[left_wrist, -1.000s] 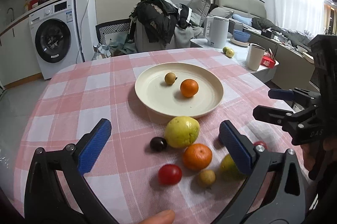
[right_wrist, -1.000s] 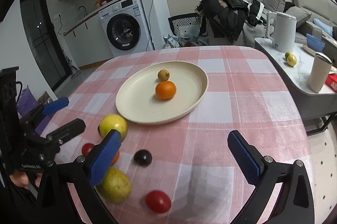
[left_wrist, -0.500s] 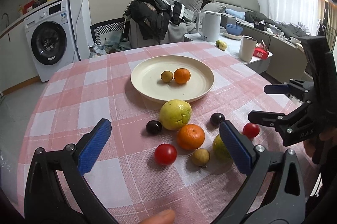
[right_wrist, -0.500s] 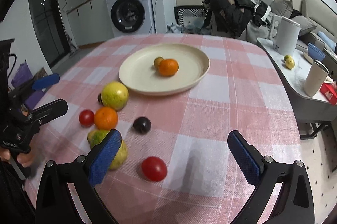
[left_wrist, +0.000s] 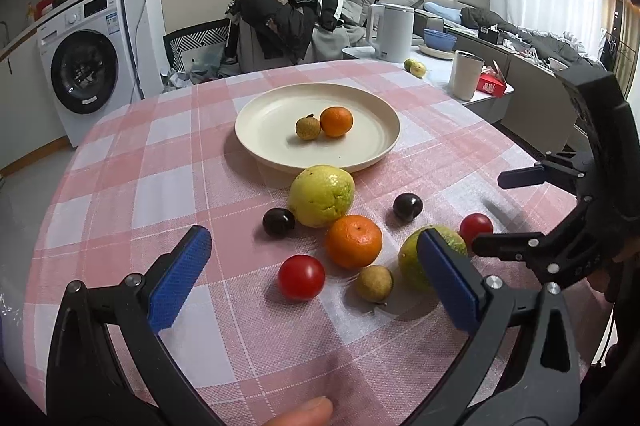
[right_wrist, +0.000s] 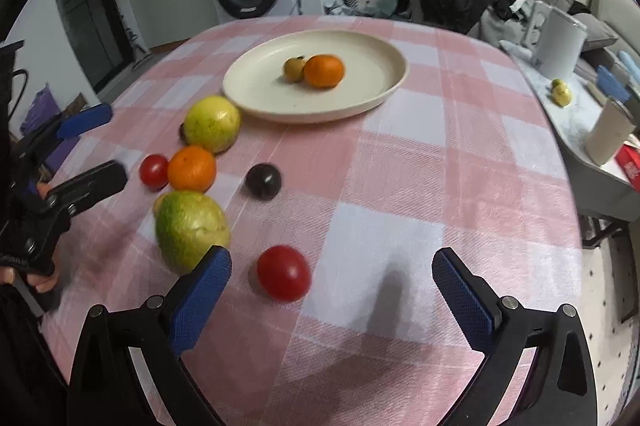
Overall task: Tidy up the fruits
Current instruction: 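Move the right tool toward the red tomato on the table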
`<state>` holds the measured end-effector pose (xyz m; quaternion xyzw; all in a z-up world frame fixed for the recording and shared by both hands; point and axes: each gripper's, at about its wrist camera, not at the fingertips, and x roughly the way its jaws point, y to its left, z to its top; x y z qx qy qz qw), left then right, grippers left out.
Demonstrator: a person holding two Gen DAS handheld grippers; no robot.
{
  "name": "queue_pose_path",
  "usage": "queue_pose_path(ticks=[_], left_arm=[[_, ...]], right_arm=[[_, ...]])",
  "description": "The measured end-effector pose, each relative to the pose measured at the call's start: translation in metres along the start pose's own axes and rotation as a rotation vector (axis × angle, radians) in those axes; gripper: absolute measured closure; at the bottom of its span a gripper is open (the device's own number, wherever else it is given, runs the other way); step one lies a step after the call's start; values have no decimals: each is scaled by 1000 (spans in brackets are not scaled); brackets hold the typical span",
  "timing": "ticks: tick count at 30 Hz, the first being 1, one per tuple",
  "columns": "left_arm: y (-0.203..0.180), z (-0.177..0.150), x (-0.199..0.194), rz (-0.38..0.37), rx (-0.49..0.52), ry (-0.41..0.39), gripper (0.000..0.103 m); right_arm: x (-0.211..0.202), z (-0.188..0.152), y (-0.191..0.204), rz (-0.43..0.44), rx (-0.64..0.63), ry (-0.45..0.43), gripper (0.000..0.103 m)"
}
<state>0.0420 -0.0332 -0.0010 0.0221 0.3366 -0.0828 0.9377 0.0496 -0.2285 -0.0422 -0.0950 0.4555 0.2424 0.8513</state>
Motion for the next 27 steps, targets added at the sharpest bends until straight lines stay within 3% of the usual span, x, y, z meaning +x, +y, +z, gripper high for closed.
queue_pose_path(ticks=[3,8,16,20,27], left_arm=[[1,0,3,8,1,8,1],[5,0,8,12,-6,20,1],[8,0,9,17,-14,27,1],[12,-1,10,24,-17,34,1],[17,-2,16,28,-26,57,1]], right_arm=[[3,-1,0,43,2,20,1],[5,-4,9,74,-35,41,20],[11,-12,22,90,-108,54,31],[9,-13,18,97,-105,40,48],[6,-15,16,80,-127,27,52]])
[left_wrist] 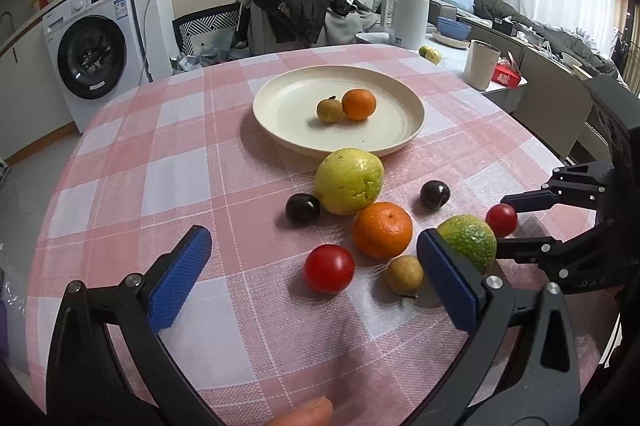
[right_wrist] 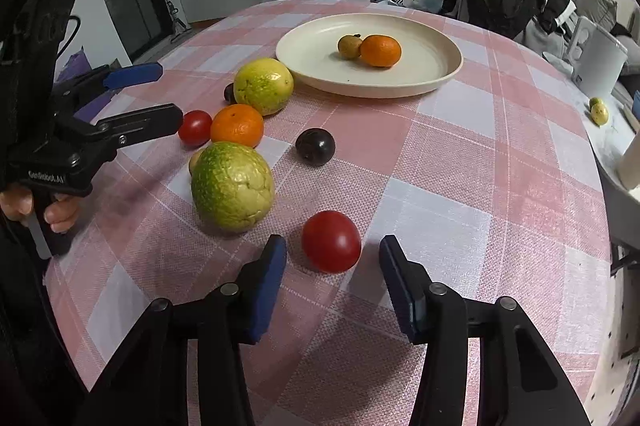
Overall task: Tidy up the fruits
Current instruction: 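Move the right tool toward the red tomato on the table, then grasp the red tomato with the right tool while the left tool grasps another tomato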
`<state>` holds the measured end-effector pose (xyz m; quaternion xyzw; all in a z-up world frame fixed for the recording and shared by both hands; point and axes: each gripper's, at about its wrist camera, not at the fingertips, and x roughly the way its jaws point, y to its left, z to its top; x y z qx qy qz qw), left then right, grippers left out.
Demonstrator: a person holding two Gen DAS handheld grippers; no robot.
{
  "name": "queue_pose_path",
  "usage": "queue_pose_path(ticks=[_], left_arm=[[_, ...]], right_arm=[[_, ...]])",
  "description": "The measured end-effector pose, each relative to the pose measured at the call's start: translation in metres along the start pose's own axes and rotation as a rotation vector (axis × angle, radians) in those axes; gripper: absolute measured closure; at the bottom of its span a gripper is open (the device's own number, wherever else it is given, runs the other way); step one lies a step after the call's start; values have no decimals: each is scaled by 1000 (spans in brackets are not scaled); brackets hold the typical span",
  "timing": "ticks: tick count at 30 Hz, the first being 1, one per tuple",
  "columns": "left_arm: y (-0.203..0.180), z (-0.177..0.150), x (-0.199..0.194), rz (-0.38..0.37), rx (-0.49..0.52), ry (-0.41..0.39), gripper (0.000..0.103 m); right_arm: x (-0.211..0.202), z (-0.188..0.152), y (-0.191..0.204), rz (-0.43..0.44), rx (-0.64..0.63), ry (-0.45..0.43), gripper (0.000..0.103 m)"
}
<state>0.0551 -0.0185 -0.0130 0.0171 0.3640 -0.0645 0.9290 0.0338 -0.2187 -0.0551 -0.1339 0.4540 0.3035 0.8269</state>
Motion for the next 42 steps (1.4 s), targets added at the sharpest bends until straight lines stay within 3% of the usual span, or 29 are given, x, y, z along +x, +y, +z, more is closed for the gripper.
queue_pose_path(ticks=[11,18,29,33,37,42], left_arm=[[9,-5,17,22,9,84,1],[16,-5,23,3,-12,108,1],[16,-11,39,-26,4,173,45],[11,-13,42,-39,25,177,54],[5,-15,40,-57,54,170,75],[2,-15,39,-53,70,169,77]], right_arm=[[1,-1,3,-42,-37,-18,73],[-2,-3,5,-32,-46,-30,74],[-13,3,-4,-24,7,-90,75],[-12,4,-8,-28,21,-90,75],[-12,4,-8,-27,22,-93,75],[-12,3,-9,-25,24,-93,75]])
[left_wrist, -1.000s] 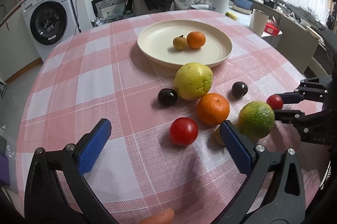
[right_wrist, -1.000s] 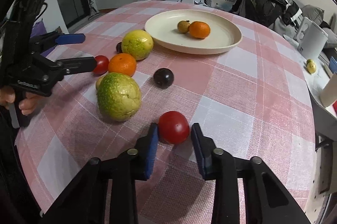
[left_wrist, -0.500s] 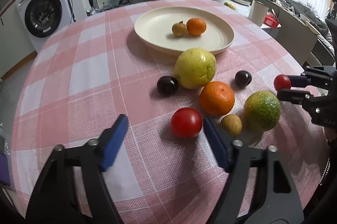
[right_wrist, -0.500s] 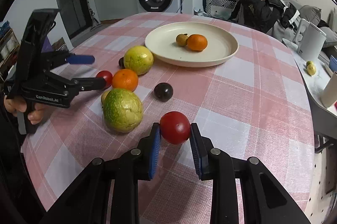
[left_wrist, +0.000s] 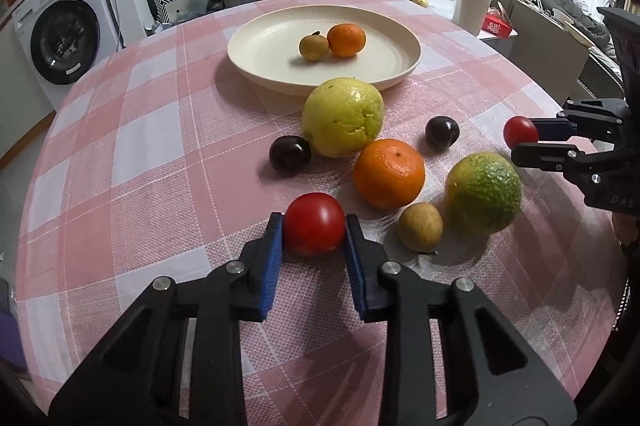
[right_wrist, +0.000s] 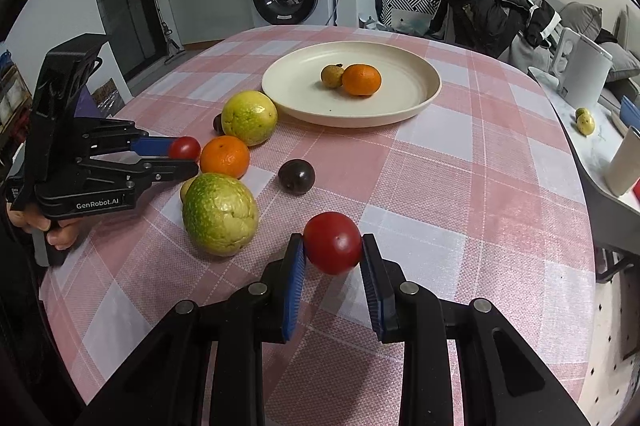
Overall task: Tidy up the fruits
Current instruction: 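Grasp the red tomato with the right tool while the left tool grasps another tomato, then carry both red tomatoes to the cream plate and release them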
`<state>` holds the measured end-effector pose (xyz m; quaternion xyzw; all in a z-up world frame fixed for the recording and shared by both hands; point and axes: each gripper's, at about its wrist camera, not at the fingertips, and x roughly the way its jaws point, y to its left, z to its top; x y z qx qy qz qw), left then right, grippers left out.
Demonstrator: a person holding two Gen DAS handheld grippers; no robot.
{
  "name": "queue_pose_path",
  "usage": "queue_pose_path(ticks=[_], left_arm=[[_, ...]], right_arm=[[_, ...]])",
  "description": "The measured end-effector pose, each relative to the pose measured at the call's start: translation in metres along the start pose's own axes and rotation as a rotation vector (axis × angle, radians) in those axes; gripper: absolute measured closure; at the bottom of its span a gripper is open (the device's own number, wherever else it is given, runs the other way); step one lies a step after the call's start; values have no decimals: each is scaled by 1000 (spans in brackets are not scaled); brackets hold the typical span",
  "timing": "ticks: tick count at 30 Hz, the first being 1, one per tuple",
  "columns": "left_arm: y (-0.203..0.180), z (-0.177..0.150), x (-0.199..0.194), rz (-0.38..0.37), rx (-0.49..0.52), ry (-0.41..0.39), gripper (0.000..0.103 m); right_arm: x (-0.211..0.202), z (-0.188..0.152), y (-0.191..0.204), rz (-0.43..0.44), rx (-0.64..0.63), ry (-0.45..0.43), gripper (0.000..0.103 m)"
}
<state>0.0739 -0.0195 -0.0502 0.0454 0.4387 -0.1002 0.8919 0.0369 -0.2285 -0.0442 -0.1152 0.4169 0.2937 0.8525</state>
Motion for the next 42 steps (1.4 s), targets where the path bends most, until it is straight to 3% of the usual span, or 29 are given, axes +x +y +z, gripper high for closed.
queue_pose_path(ticks=[31,42], left_arm=[[11,15,-43,-9,-74,-174,77],[9,38,-46,3,-86,-234,77]], right_arm=[[-16,11,-12,12,103,-147,75],[-16,27,-9,38,145,-201,75]])
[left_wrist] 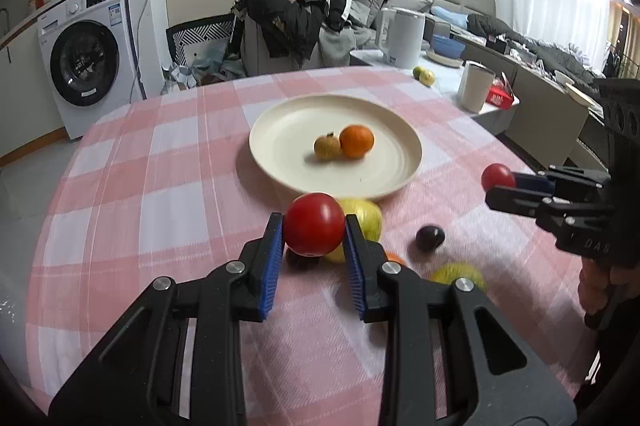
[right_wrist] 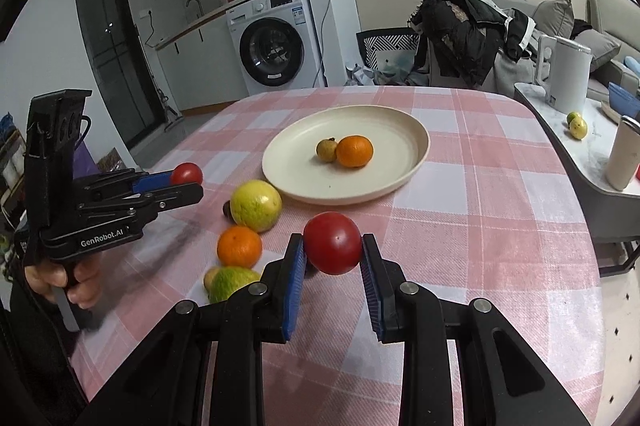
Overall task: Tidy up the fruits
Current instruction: 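Carry both red tomatoes to the cream plate and release them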
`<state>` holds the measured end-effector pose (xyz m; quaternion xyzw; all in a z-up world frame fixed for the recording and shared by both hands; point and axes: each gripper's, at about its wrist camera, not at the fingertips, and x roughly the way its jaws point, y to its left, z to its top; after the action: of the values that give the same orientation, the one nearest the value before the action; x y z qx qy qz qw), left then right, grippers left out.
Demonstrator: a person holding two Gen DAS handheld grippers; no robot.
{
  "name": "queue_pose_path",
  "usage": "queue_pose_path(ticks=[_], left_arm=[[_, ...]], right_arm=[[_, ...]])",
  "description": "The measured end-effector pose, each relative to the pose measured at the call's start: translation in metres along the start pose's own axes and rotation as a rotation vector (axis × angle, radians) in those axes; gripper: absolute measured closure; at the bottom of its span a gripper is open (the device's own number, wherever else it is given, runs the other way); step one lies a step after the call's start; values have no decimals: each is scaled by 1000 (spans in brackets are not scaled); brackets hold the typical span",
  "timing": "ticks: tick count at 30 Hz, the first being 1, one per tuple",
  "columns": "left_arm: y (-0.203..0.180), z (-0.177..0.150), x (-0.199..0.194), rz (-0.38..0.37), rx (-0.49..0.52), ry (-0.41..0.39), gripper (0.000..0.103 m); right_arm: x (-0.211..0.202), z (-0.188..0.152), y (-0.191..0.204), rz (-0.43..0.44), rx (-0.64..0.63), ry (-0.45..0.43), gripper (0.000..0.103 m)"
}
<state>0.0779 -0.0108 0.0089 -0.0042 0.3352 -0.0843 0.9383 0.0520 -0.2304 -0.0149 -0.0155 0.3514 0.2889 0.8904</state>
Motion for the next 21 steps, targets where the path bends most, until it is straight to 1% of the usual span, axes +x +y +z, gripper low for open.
queue_pose_path(ticks=[4,6,10,21], left_arm=[[-2,11,8,-3,-12,-16,77],[-3,16,13,-3,-15,-21,77],[-2,23,23,-10,-20,-23,77],[4,41,58,14,-31,-15,77]], right_arm=[[4,9,-2,-19,15,-21,75],[7,14,-5,-9,31,-29,75],[13,24,-7,-15,43,-39,74],[35,45,-6,-8,43,-59,74]])
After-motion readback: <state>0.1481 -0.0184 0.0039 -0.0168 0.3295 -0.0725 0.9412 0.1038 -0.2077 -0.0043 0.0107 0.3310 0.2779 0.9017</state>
